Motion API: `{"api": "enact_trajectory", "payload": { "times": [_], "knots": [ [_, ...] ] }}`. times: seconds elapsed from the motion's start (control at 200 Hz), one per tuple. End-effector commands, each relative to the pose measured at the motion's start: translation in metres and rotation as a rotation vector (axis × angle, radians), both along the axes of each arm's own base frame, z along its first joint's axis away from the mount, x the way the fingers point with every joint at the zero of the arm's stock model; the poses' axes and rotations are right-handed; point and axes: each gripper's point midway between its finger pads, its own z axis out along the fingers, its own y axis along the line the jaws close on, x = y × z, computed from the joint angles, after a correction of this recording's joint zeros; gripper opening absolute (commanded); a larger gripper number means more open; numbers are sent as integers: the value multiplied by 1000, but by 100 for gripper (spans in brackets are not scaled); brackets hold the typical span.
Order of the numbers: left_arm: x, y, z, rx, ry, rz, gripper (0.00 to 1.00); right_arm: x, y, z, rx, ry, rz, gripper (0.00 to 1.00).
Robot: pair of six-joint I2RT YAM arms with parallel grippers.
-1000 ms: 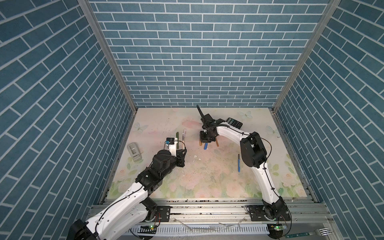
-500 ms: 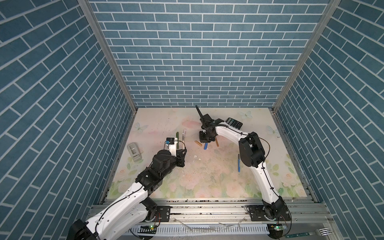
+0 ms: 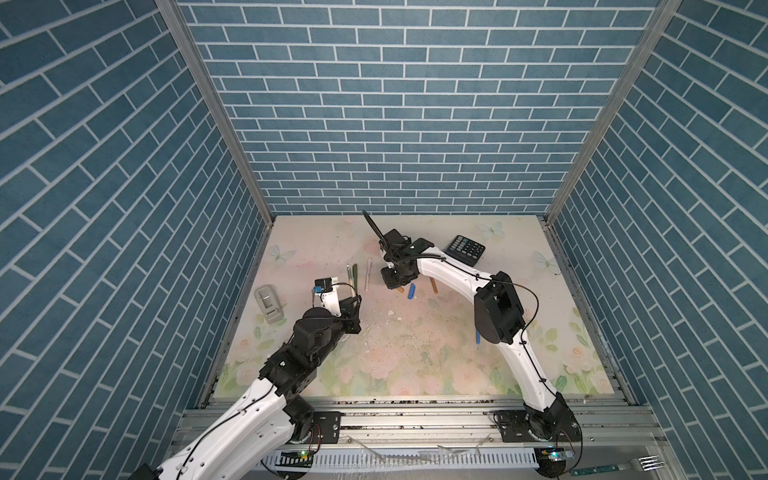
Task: Insert the pens into the pen caps
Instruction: 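Lower the right gripper onto the tan cap and close on it, then lift the tan cap with the right gripper and swing it upright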
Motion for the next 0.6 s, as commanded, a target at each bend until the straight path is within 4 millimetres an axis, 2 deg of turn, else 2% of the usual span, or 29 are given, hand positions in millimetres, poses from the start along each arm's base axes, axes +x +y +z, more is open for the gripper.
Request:
{"api": "enact_trajectory", "payload": {
  "times": [0.0, 0.205, 0.595],
  "knots": [
    [-3, 18, -11, 0, 30, 84, 0, 4, -21, -19, -141, -19, 70, 25],
    [-7, 19, -12, -2, 39, 77, 0, 3, -18, -29, -178, -18, 139, 27],
    [-4, 12, -9, -13, 37, 53, 0, 2, -19, -47, -203, -2, 141, 26]
  ]
}}
